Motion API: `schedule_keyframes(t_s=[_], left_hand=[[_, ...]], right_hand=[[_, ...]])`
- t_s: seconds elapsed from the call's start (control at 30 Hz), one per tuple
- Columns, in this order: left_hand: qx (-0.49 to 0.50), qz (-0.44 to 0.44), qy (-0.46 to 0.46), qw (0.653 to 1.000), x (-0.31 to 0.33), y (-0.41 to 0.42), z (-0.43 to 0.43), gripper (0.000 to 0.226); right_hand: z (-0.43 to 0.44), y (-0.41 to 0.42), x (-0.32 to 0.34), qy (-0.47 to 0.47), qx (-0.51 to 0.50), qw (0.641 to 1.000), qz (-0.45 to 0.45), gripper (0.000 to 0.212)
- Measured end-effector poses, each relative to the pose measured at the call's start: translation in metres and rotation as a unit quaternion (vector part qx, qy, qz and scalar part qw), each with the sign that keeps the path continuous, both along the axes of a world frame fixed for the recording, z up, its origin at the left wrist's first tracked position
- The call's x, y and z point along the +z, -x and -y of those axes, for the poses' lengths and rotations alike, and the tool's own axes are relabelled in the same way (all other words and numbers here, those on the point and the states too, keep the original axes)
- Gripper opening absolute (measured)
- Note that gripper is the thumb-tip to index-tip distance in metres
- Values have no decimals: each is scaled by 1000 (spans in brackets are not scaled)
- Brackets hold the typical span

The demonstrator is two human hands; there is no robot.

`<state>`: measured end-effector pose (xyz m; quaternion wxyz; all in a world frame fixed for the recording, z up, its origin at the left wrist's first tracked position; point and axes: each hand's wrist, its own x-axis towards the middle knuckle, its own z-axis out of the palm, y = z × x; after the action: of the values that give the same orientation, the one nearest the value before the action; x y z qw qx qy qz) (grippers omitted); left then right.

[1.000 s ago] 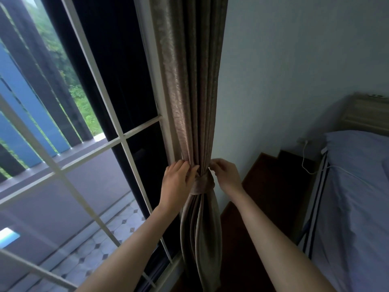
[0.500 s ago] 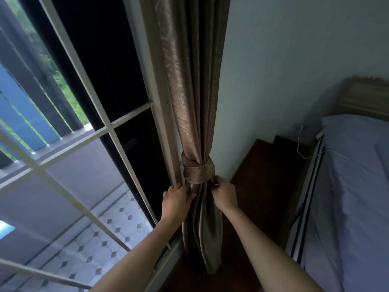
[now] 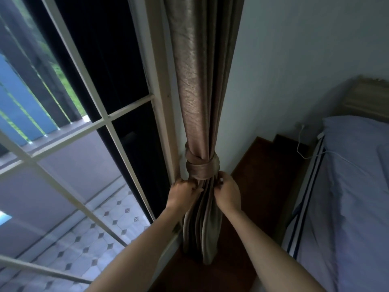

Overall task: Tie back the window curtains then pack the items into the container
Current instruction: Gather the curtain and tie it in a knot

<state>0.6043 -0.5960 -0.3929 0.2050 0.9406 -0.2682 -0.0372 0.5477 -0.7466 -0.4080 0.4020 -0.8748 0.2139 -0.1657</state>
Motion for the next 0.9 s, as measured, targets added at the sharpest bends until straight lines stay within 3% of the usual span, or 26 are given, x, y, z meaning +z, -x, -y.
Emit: schedule_keyframes(t_s=[0.1, 0.23, 0.37, 0.53, 0.67, 0.77, 0.83, 0.9], left_hand=[[3, 3, 9, 1000, -5, 0, -13, 32], [15, 21, 48, 998, -5, 2, -19, 41], [-3, 26, 7, 1000, 4, -2, -9, 25], [28, -28, 51, 998, -8, 3, -3, 23], [24, -14, 50, 998, -9, 5, -1, 20], [4, -32, 33, 999, 4, 5, -4, 21], [12, -44, 105, 993, 18, 6, -9, 15], [48, -38, 237, 969, 38, 10, -15, 6]], right_hand=[[-2, 18, -9, -20, -53, 998, -8, 18], [-11, 27, -21, -16, 39, 998, -39, 22], [-12, 13, -22, 73, 80, 994, -29, 29], [-6, 9, -29, 151, 78, 985, -30, 28], [-7, 9, -26, 132, 86, 986, -51, 29], [4, 4, -14, 68, 137, 979, -136, 31], [19, 0, 5, 8, 166, 967, -195, 22], [31, -1, 37, -30, 148, 973, -173, 17]])
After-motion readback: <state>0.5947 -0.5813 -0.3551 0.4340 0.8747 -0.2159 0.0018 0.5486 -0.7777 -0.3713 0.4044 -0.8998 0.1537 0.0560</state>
